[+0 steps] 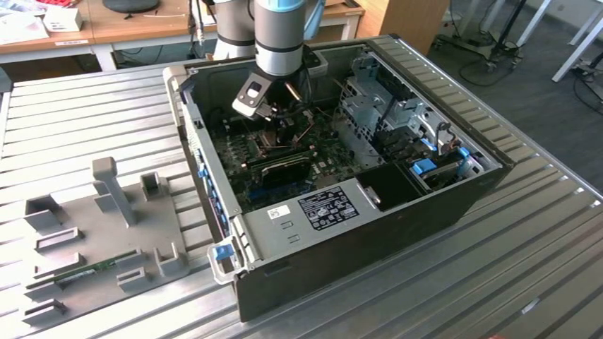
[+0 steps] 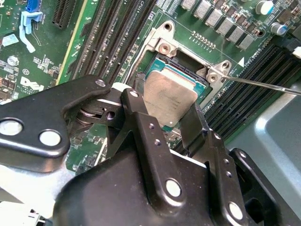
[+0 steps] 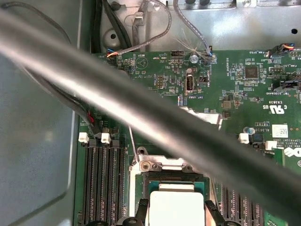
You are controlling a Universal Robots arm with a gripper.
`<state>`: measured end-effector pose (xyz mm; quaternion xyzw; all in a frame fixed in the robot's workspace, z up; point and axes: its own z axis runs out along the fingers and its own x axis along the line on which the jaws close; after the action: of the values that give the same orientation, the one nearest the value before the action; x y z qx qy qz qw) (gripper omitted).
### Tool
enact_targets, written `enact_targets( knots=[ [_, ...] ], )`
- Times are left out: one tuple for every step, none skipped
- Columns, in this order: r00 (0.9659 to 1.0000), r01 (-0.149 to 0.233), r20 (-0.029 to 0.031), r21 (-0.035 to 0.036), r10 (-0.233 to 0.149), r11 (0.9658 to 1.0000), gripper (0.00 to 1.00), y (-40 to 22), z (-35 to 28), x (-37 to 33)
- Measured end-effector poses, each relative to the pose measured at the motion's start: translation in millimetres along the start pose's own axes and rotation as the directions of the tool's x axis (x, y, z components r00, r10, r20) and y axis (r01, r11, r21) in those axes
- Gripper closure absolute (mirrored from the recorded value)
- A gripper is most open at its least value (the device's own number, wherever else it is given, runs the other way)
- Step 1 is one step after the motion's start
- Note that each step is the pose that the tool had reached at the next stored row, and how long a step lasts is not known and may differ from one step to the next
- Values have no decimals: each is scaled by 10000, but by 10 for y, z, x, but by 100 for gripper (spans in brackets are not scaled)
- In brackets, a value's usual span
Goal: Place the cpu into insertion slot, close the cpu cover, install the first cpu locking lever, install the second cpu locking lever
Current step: 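Place the cpu into insertion slot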
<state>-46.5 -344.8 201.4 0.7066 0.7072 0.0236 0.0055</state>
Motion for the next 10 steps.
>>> enact_targets(
  knots=[
    [10000, -1, -1, -1, 1, 10000, 46, 2, 2, 1],
    [10000, -1, -2, 0, 1, 10000, 46, 4, 5, 1],
    [10000, 0, 0, 0, 0, 10000, 46, 9, 7, 1],
    [10000, 0, 0, 0, 0, 10000, 46, 12, 9, 1],
    [10000, -1, 1, 0, 1, 10000, 46, 13, 10, 2],
    [10000, -1, -1, -1, 1, 10000, 46, 13, 13, 4],
    [10000, -1, 0, -1, 1, 10000, 46, 13, 14, 7],
    [10000, -1, 0, -1, 1, 10000, 46, 13, 15, 12],
    [10000, -1, 0, 0, 1, 10000, 46, 13, 16, 17],
    [10000, 0, -1, -1, 0, 10000, 46, 13, 18, 19]
  ],
)
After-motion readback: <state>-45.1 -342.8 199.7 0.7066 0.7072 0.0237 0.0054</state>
